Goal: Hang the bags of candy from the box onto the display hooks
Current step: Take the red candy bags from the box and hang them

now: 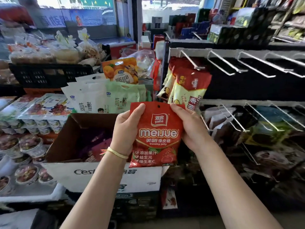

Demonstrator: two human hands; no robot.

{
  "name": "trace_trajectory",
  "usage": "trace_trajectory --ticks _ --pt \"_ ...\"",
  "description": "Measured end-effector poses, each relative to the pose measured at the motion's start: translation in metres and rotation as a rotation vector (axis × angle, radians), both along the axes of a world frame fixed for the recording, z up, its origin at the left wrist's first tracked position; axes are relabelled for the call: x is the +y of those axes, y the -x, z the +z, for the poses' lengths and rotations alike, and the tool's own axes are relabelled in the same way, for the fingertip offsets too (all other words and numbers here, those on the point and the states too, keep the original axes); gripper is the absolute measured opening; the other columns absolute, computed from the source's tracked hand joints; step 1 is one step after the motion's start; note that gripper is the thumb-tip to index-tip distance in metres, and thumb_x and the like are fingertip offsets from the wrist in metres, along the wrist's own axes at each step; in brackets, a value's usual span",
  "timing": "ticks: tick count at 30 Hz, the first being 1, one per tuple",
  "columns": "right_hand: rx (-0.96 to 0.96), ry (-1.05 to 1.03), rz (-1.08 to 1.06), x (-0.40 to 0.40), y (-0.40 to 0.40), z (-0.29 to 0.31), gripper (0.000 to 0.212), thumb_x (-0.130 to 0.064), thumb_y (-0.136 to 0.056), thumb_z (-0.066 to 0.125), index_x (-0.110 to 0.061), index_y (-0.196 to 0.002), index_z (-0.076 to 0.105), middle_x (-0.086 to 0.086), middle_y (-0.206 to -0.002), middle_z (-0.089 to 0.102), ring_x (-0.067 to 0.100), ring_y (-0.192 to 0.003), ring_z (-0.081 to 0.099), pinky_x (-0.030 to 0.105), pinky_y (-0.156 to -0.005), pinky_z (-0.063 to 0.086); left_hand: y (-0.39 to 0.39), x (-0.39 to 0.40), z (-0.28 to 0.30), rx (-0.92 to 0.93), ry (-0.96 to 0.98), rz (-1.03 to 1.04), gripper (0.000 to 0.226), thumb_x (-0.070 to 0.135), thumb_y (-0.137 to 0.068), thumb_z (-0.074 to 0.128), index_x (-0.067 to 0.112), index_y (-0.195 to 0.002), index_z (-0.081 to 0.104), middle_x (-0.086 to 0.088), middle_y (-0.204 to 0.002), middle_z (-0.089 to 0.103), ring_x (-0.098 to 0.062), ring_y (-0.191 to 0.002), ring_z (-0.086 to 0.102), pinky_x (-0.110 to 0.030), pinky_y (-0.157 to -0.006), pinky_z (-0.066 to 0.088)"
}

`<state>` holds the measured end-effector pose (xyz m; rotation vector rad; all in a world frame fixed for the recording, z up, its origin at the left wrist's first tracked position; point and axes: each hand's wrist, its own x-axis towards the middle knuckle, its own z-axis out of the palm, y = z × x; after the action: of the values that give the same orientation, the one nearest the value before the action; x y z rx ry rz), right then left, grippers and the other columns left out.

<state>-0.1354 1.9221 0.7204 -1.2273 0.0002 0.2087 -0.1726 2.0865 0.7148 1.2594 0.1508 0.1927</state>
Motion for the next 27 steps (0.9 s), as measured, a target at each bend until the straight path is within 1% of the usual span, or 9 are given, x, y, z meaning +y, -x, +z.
trace_trajectory --ticks 2,4,8,10,13,15,17,21,27 --pt "0.005 0.000 0.011 -0.044 -0.001 -0.004 0.022 -0.027 -0.095 0.066 -0.012 -0.111 0.069 0.013 -0.102 0.077 0.026 -0.091 0.075 0.037 -0.079 0.062 -0.002 -0.046 -0.001 0.005 -0.011 -0.001 0.027 0.029 -0.098 0.062 0.008 -0.085 0.074 -0.015 -0.084 0.077 -0.027 -0.071 0.075 -0.038 -0.068 0.062" --pt "0.009 0.019 0.016 -0.092 -0.002 -0.008 0.025 -0.029 -0.096 0.064 -0.009 -0.111 0.069 0.014 -0.101 0.077 0.027 -0.090 0.075 0.039 -0.081 0.062 -0.004 -0.096 -0.004 0.022 -0.011 0.011 0.026 0.028 -0.096 0.064 0.008 -0.084 0.075 -0.017 -0.085 0.076 -0.030 -0.073 0.074 -0.042 -0.073 0.061" --pt "-0.031 0.088 -0.059 -0.195 -0.008 -0.015 0.021 -0.028 -0.095 0.066 -0.008 -0.103 0.068 0.015 -0.092 0.076 0.028 -0.082 0.074 0.038 -0.072 0.061 -0.014 -0.202 -0.009 0.056 -0.018 0.047 0.025 0.027 -0.095 0.066 0.006 -0.083 0.073 -0.014 -0.078 0.076 -0.026 -0.067 0.073 -0.034 -0.063 0.060" --pt "-0.124 0.118 -0.109 -0.248 -0.009 -0.014 0.018 -0.022 -0.096 0.065 -0.019 -0.114 0.063 0.012 -0.094 0.073 0.025 -0.081 0.073 0.037 -0.068 0.060 -0.022 -0.254 -0.008 0.084 -0.034 0.046 0.027 0.029 -0.095 0.065 0.006 -0.084 0.072 -0.012 -0.076 0.076 -0.025 -0.067 0.074 -0.034 -0.063 0.058" --pt "-0.245 0.117 -0.112 -0.326 -0.012 -0.011 0.041 -0.013 -0.097 0.063 -0.041 -0.125 0.057 0.005 -0.094 0.075 0.022 -0.085 0.074 0.040 -0.075 0.062 -0.040 -0.326 -0.004 0.113 -0.031 0.040 0.026 0.031 -0.094 0.065 0.010 -0.082 0.073 -0.012 -0.079 0.076 -0.025 -0.069 0.074 -0.040 -0.070 0.058" --pt "-0.296 0.194 -0.074 -0.369 -0.016 -0.009 0.033 -0.012 -0.096 0.064 -0.033 -0.120 0.067 0.001 -0.104 0.075 0.023 -0.097 0.073 0.042 -0.081 0.062 -0.054 -0.368 -0.003 0.125 -0.028 0.008 0.027 0.032 -0.093 0.066 0.010 -0.079 0.074 -0.015 -0.083 0.076 -0.029 -0.073 0.074 -0.045 -0.075 0.060" --pt "-0.310 0.255 -0.073 -0.405 -0.024 -0.009 0.020 -0.013 -0.095 0.066 -0.024 -0.109 0.075 0.002 -0.109 0.075 0.023 -0.101 0.073 0.037 -0.080 0.060 -0.066 -0.405 -0.002 0.125 -0.024 -0.037 0.029 0.033 -0.094 0.065 0.008 -0.084 0.074 -0.017 -0.086 0.076 -0.031 -0.076 0.074 -0.045 -0.075 0.061" --pt "-0.293 0.231 -0.137 -0.458 -0.050 -0.008 0.019 -0.010 -0.093 0.067 -0.018 -0.107 0.076 0.003 -0.106 0.077 0.021 -0.096 0.074 0.031 -0.075 0.060 -0.093 -0.462 -0.002 0.102 0.023 -0.142 0.031 0.031 -0.098 0.062 0.002 -0.101 0.071 -0.012 -0.083 0.077 -0.024 -0.071 0.075 -0.033 -0.059 0.060" --pt "-0.274 0.182 -0.204 -0.516 -0.096 0.001 0.022 -0.007 -0.094 0.065 -0.020 -0.107 0.077 0.008 -0.105 0.077 0.025 -0.097 0.075 0.034 -0.077 0.061 -0.149 -0.521 -0.002 -0.013 -0.040 -0.264 0.013 0.022 -0.090 0.073 0.011 -0.098 0.072 -0.013 -0.095 0.078 -0.031 -0.087 0.076 -0.042 -0.079 0.062"
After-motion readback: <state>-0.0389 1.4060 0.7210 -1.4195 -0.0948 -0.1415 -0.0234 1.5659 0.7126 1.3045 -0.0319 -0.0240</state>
